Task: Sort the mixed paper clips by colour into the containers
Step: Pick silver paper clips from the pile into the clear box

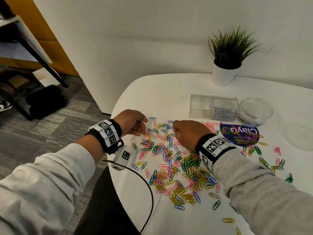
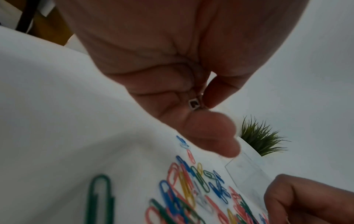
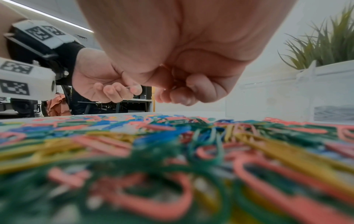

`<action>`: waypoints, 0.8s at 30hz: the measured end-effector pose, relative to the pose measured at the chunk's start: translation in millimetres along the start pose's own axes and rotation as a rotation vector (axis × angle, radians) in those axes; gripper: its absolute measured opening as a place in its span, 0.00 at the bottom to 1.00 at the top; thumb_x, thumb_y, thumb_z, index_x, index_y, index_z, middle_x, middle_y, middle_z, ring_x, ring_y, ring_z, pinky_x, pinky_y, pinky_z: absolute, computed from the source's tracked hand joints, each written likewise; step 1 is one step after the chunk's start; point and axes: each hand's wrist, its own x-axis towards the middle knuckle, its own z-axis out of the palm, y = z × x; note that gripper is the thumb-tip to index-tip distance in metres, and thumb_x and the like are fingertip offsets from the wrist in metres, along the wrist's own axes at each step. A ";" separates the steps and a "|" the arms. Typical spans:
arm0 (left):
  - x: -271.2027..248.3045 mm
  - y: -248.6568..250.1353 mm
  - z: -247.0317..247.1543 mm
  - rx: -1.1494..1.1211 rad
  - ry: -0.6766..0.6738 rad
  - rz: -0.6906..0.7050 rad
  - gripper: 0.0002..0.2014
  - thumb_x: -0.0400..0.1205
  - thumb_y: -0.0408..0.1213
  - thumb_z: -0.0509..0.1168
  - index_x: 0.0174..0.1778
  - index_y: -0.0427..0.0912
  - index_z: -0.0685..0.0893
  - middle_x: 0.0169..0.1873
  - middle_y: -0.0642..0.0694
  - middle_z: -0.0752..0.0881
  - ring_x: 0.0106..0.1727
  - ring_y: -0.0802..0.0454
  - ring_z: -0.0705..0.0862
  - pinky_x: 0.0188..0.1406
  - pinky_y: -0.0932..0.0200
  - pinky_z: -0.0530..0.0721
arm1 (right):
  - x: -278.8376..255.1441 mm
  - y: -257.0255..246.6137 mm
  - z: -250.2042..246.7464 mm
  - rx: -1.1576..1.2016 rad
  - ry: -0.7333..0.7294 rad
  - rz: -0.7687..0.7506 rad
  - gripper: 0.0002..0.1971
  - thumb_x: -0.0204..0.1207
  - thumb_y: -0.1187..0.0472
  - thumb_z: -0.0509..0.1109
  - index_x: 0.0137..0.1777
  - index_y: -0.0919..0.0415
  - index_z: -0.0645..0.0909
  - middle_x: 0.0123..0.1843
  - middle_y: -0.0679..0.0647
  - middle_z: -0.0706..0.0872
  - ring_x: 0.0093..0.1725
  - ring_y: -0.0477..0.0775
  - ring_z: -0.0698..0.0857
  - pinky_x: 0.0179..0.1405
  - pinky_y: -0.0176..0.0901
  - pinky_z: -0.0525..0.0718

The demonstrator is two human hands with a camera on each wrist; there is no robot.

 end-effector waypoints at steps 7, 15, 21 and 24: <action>1.2 -3.1 10.8 0.303 -0.062 0.081 0.06 0.82 0.31 0.62 0.40 0.40 0.81 0.32 0.45 0.77 0.29 0.50 0.75 0.25 0.62 0.71 | 2.1 0.9 0.7 -0.012 -0.020 0.027 0.09 0.85 0.57 0.52 0.47 0.55 0.72 0.43 0.52 0.79 0.41 0.56 0.77 0.38 0.46 0.69; -2.8 -6.5 22.0 1.180 -0.031 0.388 0.11 0.80 0.55 0.67 0.55 0.59 0.88 0.56 0.56 0.85 0.58 0.52 0.83 0.59 0.53 0.81 | 2.2 -0.2 -0.4 0.017 -0.023 0.053 0.08 0.83 0.55 0.54 0.45 0.54 0.72 0.43 0.49 0.75 0.42 0.54 0.77 0.41 0.46 0.72; -0.4 -7.0 25.8 1.320 -0.062 0.421 0.09 0.83 0.45 0.62 0.57 0.57 0.84 0.57 0.54 0.84 0.58 0.49 0.82 0.57 0.52 0.82 | 2.3 1.2 0.8 0.029 0.010 0.047 0.07 0.83 0.54 0.55 0.44 0.52 0.71 0.43 0.49 0.74 0.42 0.54 0.77 0.41 0.46 0.71; -0.4 -6.7 26.5 1.357 -0.080 0.429 0.07 0.82 0.43 0.60 0.52 0.56 0.82 0.52 0.54 0.85 0.53 0.49 0.83 0.54 0.49 0.85 | 2.5 1.7 1.2 0.027 0.009 0.051 0.07 0.83 0.54 0.55 0.44 0.50 0.69 0.43 0.48 0.72 0.42 0.54 0.75 0.42 0.45 0.69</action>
